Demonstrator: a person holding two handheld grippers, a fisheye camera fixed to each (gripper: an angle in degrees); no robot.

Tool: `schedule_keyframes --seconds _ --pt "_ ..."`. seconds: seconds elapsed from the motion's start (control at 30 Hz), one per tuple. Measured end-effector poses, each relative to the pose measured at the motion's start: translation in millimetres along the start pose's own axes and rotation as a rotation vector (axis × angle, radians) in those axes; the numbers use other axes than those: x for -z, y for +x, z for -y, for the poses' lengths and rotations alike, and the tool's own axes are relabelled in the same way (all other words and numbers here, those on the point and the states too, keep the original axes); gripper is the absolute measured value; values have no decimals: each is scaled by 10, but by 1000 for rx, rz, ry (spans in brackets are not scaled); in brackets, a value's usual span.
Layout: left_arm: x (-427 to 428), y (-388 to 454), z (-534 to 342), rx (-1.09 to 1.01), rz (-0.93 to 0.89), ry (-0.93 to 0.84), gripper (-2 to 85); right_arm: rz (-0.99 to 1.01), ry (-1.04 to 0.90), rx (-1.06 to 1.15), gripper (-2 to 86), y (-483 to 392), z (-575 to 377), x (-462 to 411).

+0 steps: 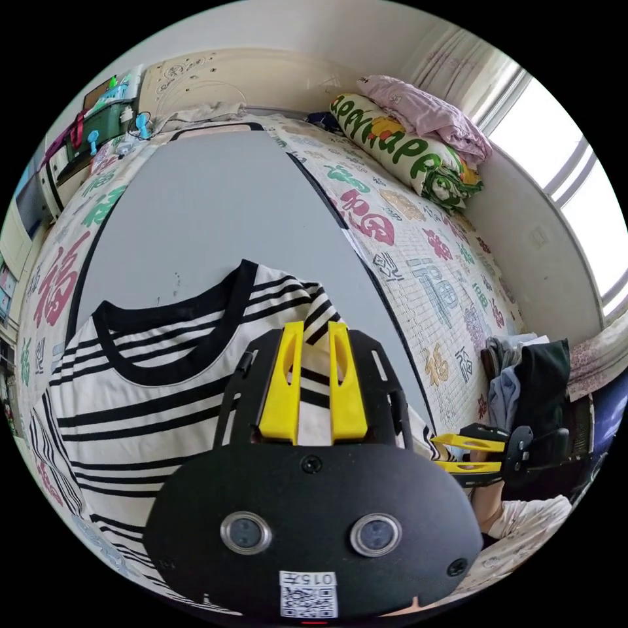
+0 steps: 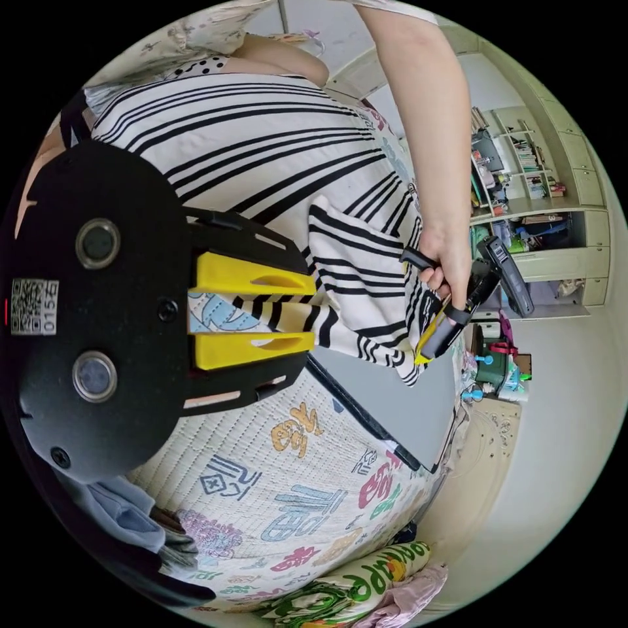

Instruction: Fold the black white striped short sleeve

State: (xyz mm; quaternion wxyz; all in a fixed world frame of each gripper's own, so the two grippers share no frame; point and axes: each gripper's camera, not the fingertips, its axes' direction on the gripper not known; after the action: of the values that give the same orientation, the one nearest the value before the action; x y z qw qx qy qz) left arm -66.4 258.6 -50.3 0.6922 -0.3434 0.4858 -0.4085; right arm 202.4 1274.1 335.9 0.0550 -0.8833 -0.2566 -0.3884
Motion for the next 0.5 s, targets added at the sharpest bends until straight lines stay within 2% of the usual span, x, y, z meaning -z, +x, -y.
schedule_keyframes --seconds 0.1,0.2,0.33,0.5 --pt "-179 120 136 10 24 -30 63 -41 -7 -53 20 71 73 -43" --pt "-240 283 237 0 45 -25 61 9 29 -121 -1 314 40 71" --pt "-283 480 353 6 74 -6 59 82 39 -234 -2 676 19 132" --pt "-104 680 426 -7 94 5 59 65 -5 -231 29 687 145 52"
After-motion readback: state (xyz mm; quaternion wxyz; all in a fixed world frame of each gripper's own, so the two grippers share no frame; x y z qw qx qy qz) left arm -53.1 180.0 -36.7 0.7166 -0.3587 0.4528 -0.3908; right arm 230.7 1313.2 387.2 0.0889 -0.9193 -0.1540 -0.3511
